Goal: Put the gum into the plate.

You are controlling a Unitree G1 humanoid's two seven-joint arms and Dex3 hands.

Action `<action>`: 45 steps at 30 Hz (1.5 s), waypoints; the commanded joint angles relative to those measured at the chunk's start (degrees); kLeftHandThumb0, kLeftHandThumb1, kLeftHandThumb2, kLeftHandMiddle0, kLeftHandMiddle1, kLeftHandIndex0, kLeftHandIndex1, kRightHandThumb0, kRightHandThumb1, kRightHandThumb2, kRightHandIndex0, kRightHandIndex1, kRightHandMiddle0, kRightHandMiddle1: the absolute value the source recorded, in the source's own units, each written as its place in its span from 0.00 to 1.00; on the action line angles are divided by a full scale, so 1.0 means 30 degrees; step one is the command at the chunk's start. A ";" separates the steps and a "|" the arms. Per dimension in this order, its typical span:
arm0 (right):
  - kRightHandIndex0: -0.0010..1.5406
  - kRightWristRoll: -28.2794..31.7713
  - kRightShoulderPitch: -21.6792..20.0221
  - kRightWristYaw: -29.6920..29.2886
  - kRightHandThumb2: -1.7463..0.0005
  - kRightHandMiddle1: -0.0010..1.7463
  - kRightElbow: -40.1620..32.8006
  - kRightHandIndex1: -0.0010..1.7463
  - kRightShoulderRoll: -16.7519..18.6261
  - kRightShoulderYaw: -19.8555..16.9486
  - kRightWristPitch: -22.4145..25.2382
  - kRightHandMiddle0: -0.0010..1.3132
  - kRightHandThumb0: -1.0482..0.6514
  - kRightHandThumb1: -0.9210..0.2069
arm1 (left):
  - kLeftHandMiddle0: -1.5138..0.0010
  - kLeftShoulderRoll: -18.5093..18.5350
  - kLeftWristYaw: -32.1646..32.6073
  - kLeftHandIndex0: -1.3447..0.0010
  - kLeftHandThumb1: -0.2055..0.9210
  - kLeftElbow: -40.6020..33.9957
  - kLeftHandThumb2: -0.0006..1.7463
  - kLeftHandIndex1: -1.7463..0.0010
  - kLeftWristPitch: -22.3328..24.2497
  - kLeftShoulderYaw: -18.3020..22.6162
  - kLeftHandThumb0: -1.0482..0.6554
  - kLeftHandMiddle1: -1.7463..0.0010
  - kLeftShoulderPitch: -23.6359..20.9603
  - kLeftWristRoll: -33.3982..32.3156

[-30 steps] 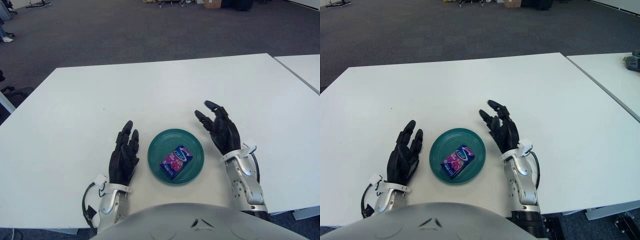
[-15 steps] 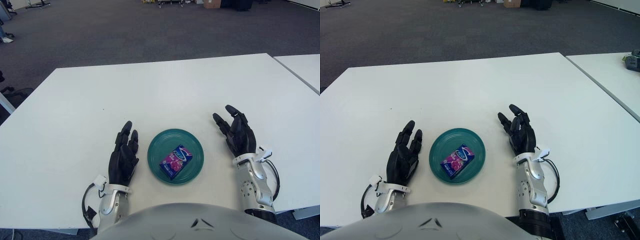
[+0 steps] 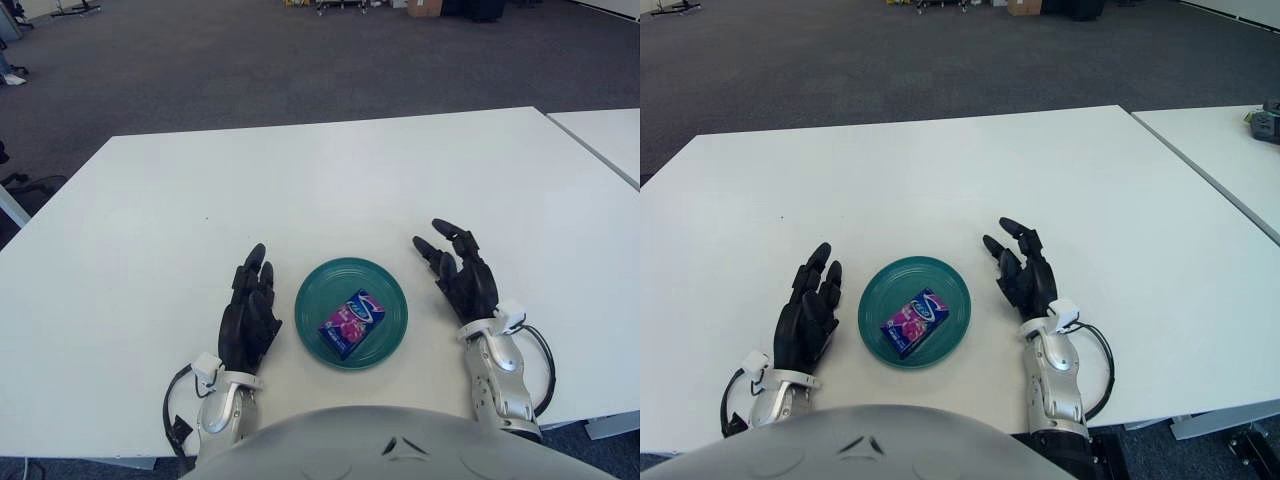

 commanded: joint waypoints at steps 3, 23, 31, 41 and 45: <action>0.22 -0.1720 0.0814 -0.0999 0.57 0.35 -0.0308 0.01 -0.0398 0.0634 0.1719 0.00 0.17 0.00 | 0.94 -0.0212 0.1371 1.00 1.00 0.0720 0.54 0.77 -0.0832 -0.0119 0.00 0.99 0.0465 0.1490; 0.13 -0.4530 0.0970 -0.3654 0.55 0.25 -0.1189 0.01 -0.0391 0.1726 0.4154 0.00 0.19 0.00 | 0.98 -0.0298 0.3654 1.00 1.00 -0.1397 0.56 0.87 0.1521 -0.2087 0.00 1.00 0.1415 0.1946; 0.14 -0.4678 0.1055 -0.3826 0.53 0.26 -0.1426 0.01 -0.0628 0.1836 0.4492 0.00 0.18 0.00 | 0.98 -0.0002 0.3959 1.00 1.00 -0.2236 0.57 0.89 0.2521 -0.2518 0.01 1.00 0.1695 0.1707; 0.14 -0.4396 0.0952 -0.3867 0.54 0.26 -0.1648 0.01 -0.0811 0.1628 0.4161 0.00 0.19 0.00 | 0.95 0.0206 0.4132 1.00 1.00 -0.2913 0.58 0.85 0.3469 -0.2725 0.01 0.99 0.1651 0.1530; 0.14 -0.4169 0.0988 -0.3827 0.54 0.25 -0.1681 0.00 -0.0822 0.1582 0.3832 0.00 0.18 0.00 | 0.94 0.0282 0.3858 1.00 1.00 -0.3477 0.57 0.82 0.4387 -0.2723 0.00 0.99 0.1727 0.0719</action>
